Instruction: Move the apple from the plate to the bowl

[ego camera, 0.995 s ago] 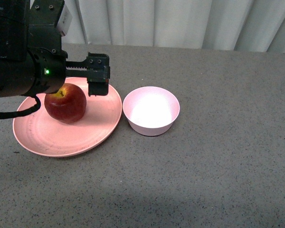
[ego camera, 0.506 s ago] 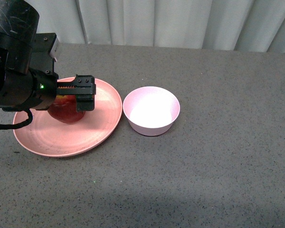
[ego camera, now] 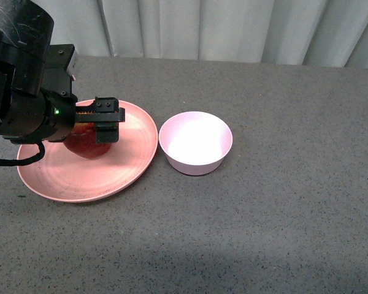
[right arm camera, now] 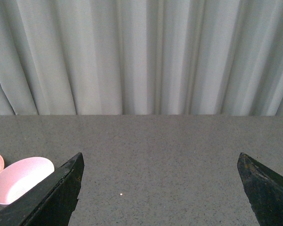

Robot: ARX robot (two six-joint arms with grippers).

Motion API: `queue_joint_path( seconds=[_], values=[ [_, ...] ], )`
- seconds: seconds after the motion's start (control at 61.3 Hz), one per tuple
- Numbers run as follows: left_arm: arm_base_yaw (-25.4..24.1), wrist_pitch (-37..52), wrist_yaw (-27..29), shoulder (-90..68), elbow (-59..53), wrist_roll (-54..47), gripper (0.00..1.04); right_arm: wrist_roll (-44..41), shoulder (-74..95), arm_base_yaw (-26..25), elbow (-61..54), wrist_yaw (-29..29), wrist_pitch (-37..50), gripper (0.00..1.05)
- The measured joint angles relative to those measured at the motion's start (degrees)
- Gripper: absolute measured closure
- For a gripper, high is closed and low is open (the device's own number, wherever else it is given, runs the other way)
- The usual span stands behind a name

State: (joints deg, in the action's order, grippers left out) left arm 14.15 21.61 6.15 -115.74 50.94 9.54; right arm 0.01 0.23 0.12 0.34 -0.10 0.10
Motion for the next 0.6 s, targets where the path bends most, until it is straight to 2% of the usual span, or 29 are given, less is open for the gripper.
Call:
queue_joint_path(
  seconds=[0.359, 0.604],
  values=[
    [15.2, 1.3, -0.1, 6.1, -1.0, 2.2, 0.23, 0.0, 0.0, 0.0, 0.0, 0.0, 0.0, 0.09],
    [17.4, 2.2, 0.9, 3.3, 0.4, 2.9, 0.23, 0.0, 0.0, 0.0, 0.0, 0.0, 0.0, 0.09]
  ],
)
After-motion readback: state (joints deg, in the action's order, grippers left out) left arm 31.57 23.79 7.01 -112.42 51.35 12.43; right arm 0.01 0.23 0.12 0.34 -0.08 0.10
